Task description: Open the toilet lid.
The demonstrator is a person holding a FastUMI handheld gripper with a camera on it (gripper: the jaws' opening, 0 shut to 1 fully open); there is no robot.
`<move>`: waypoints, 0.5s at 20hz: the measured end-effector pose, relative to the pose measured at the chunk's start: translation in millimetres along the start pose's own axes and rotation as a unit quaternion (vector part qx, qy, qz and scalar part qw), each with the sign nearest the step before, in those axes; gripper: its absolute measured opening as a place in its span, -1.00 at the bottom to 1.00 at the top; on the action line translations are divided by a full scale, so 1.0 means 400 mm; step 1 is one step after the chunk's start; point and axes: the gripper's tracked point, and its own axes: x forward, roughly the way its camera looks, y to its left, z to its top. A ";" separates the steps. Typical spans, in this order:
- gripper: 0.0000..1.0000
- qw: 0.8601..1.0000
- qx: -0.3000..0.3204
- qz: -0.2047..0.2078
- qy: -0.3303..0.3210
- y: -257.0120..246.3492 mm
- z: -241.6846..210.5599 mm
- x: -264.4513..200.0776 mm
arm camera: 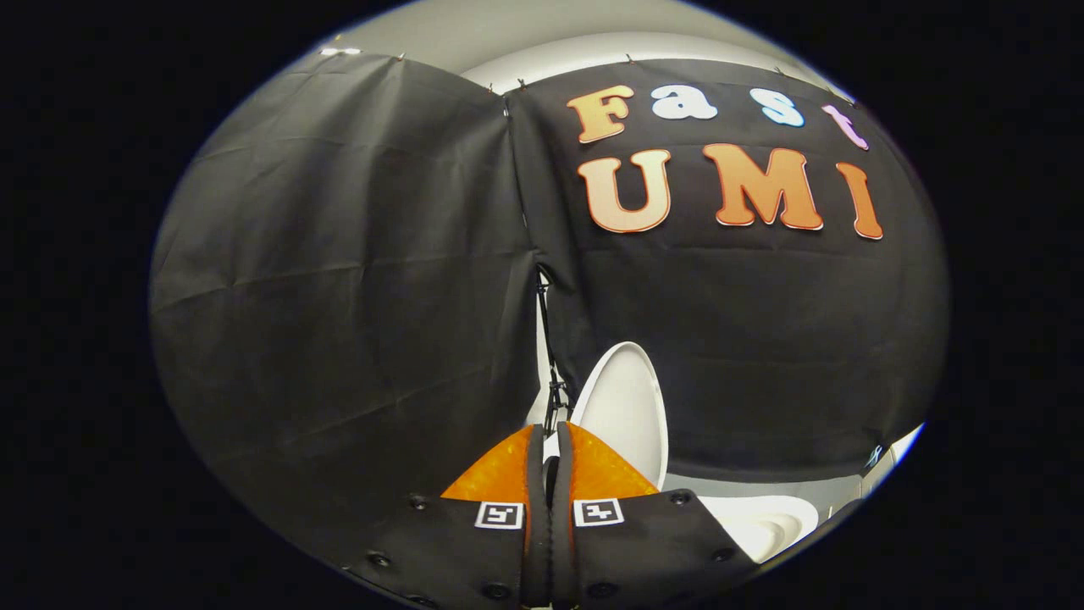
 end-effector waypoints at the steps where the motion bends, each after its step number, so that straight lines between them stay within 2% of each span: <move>1: -0.83 1.000 -0.002 0.000 0.001 0.011 -0.002 0.006; 6: -0.83 1.000 -0.011 0.008 0.008 0.053 -0.017 0.028; 10: -0.80 1.000 -0.005 -0.002 0.011 0.050 -0.017 0.026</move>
